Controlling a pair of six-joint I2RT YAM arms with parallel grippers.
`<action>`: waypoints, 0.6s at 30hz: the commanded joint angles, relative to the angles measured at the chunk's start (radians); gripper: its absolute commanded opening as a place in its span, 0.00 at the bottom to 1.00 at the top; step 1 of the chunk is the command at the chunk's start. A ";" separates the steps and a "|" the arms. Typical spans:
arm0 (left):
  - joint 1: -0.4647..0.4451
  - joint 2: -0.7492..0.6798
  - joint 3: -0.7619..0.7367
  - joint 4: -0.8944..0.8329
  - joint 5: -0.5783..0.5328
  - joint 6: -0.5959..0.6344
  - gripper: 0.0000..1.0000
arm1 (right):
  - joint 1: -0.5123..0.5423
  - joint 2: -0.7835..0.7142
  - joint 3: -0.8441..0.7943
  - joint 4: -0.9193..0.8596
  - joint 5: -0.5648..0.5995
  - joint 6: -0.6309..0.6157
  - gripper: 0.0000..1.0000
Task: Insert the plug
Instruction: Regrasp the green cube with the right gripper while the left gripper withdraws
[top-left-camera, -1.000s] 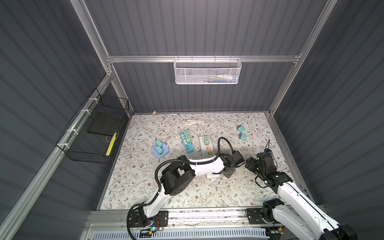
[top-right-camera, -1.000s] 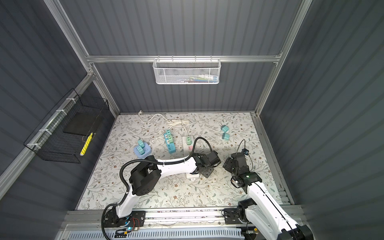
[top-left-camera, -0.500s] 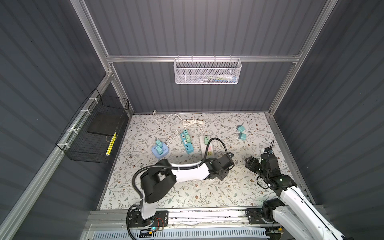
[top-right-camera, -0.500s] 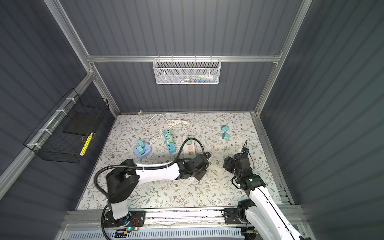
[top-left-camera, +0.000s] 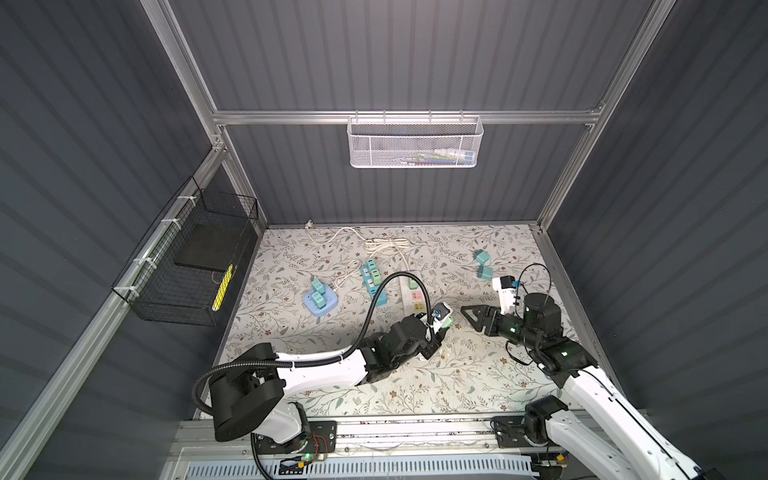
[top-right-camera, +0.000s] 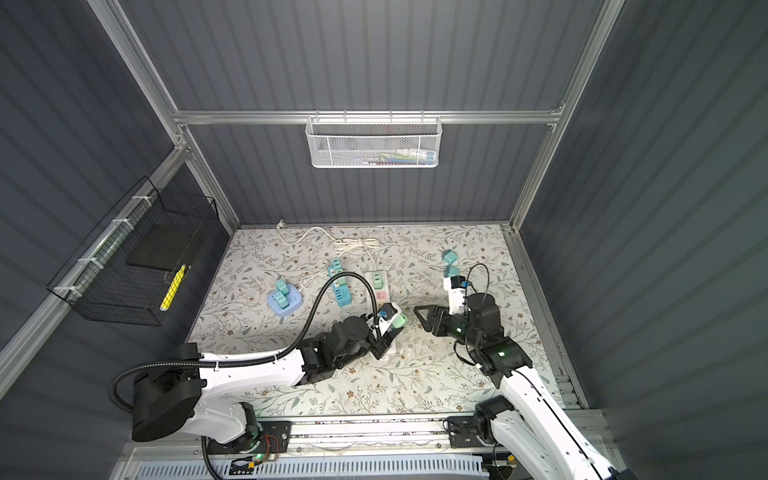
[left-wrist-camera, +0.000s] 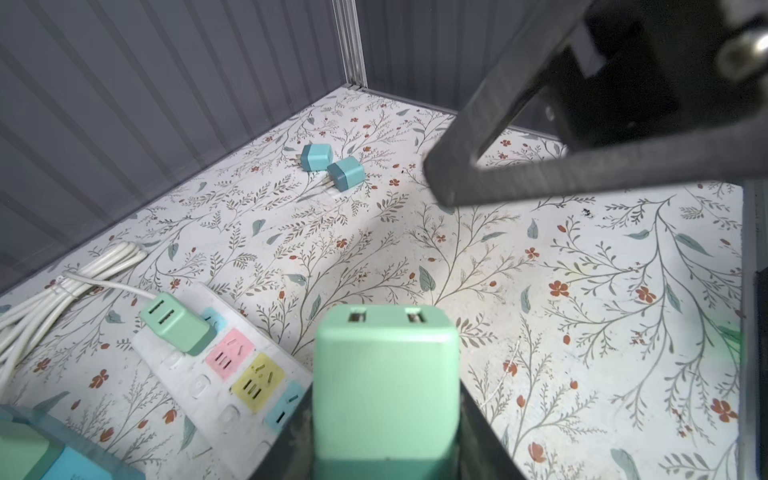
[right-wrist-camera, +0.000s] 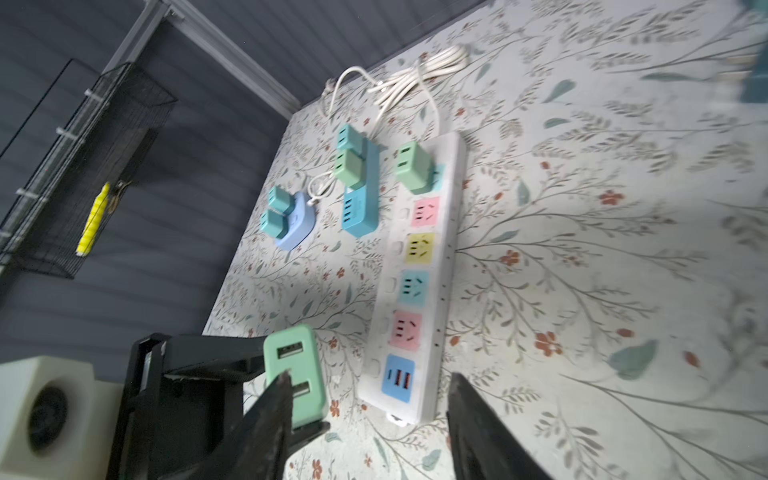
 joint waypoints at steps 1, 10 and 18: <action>-0.005 -0.034 -0.021 0.076 -0.025 0.025 0.14 | 0.057 0.055 0.046 0.083 -0.095 -0.011 0.60; -0.002 -0.052 -0.045 0.114 -0.011 -0.010 0.14 | 0.133 0.166 0.100 0.080 -0.082 -0.038 0.54; 0.007 -0.070 -0.050 0.115 0.003 -0.019 0.17 | 0.145 0.191 0.105 0.092 -0.097 -0.046 0.31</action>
